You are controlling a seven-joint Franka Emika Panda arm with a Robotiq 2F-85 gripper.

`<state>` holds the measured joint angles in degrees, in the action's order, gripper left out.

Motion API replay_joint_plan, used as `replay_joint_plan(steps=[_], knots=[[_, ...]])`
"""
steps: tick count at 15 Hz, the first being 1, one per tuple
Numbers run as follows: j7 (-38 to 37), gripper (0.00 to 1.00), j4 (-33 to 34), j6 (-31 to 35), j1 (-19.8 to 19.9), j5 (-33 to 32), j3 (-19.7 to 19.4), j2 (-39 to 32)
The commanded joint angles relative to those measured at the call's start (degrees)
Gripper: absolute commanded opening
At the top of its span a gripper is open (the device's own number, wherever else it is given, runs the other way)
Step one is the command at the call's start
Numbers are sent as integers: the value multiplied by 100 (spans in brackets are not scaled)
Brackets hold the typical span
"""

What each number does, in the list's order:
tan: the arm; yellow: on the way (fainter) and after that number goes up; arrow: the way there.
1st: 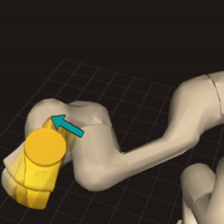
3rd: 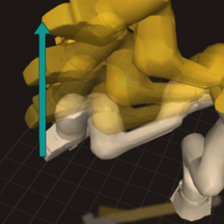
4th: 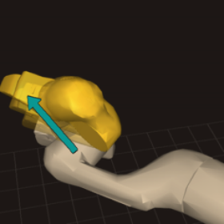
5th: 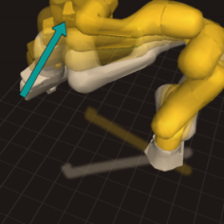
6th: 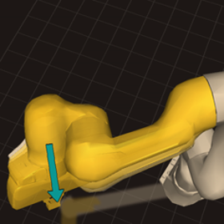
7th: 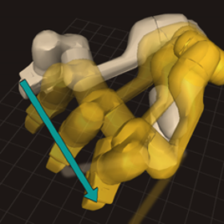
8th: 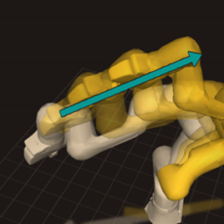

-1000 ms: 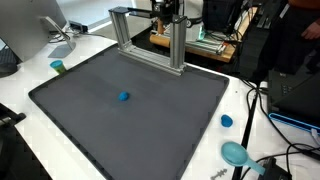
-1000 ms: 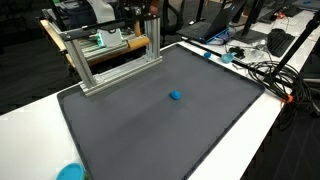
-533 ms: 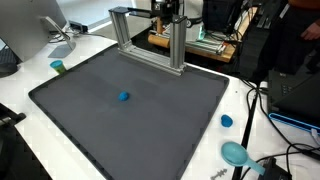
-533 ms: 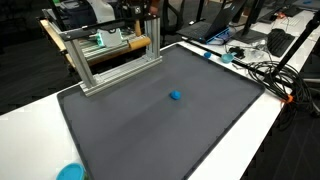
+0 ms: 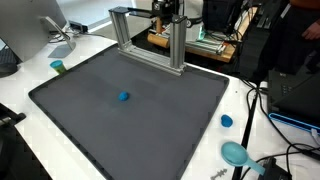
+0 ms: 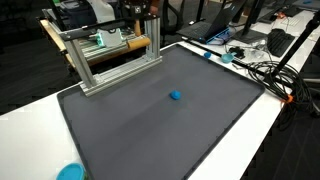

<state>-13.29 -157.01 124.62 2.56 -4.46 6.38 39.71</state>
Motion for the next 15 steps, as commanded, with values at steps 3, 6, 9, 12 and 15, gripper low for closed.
replay_joint_plan(steps=[3,6,9,12,15], knots=[[350,30,50,-280,-160,226,-236,-158],[607,30,405,-505,-186,312,-374,-519],[512,30,680,-667,-158,305,-327,-761],[488,79,849,-893,-162,228,-276,-911],[554,92,765,-924,-153,179,-315,-737]])
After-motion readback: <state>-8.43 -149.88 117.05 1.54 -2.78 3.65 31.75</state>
